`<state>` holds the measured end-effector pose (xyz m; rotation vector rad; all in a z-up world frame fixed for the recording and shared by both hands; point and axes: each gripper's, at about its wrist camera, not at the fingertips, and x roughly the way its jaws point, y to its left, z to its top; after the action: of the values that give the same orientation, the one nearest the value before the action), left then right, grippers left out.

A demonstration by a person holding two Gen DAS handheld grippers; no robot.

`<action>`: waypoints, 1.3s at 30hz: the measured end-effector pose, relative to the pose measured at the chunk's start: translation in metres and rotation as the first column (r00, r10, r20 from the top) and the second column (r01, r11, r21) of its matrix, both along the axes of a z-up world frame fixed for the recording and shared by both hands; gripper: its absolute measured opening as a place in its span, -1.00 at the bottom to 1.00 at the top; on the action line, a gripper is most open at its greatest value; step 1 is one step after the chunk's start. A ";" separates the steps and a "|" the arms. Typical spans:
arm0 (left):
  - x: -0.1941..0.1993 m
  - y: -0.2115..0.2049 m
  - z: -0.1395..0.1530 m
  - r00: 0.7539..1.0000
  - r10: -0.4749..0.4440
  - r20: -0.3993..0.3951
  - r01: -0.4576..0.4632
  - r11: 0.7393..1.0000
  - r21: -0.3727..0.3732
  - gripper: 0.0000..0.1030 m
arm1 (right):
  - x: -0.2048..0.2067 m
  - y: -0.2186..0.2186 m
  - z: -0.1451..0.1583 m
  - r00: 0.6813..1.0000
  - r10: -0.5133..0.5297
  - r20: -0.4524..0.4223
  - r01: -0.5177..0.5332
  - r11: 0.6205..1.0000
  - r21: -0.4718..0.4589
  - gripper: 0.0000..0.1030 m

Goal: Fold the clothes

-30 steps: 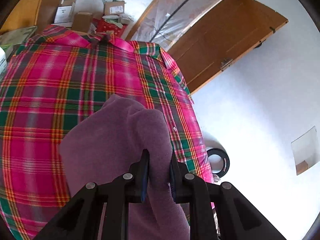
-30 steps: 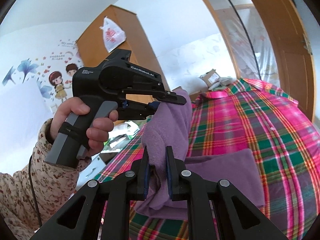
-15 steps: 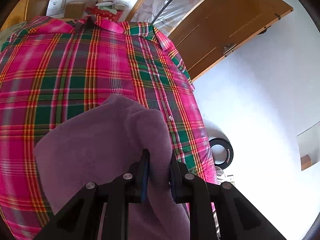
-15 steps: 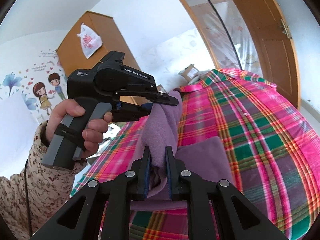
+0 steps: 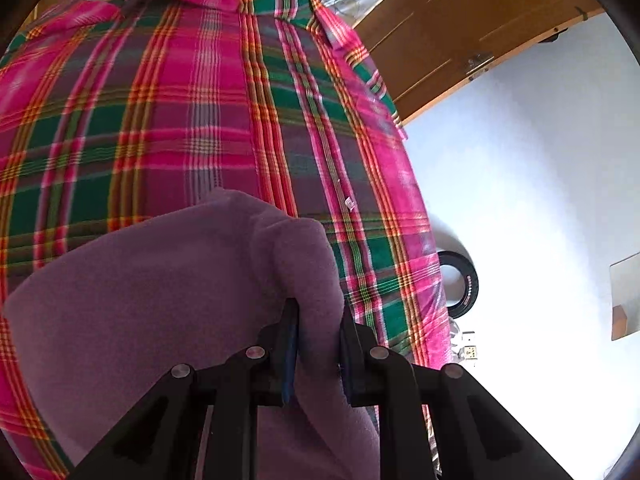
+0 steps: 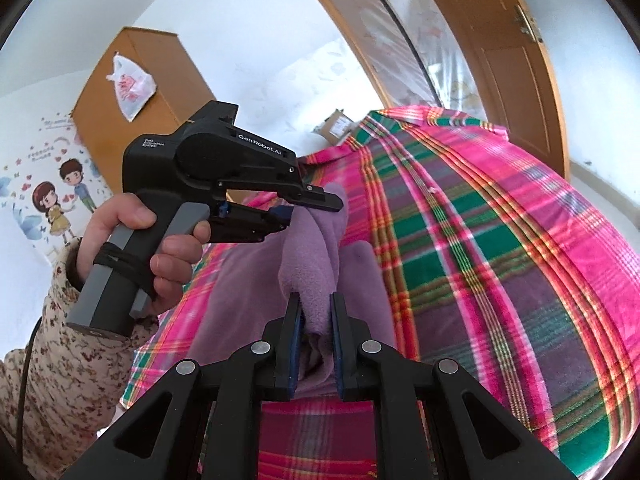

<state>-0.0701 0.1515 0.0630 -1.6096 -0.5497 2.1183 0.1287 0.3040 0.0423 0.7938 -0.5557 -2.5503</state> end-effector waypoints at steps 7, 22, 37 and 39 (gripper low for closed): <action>-0.006 0.001 -0.013 0.999 -0.004 0.036 0.003 1.000 0.013 -0.57 | -0.006 0.008 -0.014 0.999 -0.012 0.044 0.013 1.000 -0.019 -0.74; 0.022 -0.041 0.008 0.996 0.023 -0.083 -0.013 0.993 0.120 -0.48 | -0.005 0.024 -0.030 0.992 -0.053 0.111 0.059 0.997 -0.054 -0.66; 0.057 -0.113 -0.006 0.987 0.122 -0.099 -0.115 0.990 0.077 -0.48 | 0.000 0.045 -0.017 0.981 -0.172 0.086 0.171 0.985 0.022 -0.43; 0.066 -0.119 -0.003 0.985 0.131 -0.113 -0.125 0.990 0.065 -0.48 | -0.001 0.030 -0.006 0.991 -0.128 0.030 0.126 0.990 0.056 -0.41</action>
<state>-0.0039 0.0320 0.0595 -1.4435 -0.6855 2.2514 0.1282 0.3344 0.0361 0.8467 -0.5667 -2.6832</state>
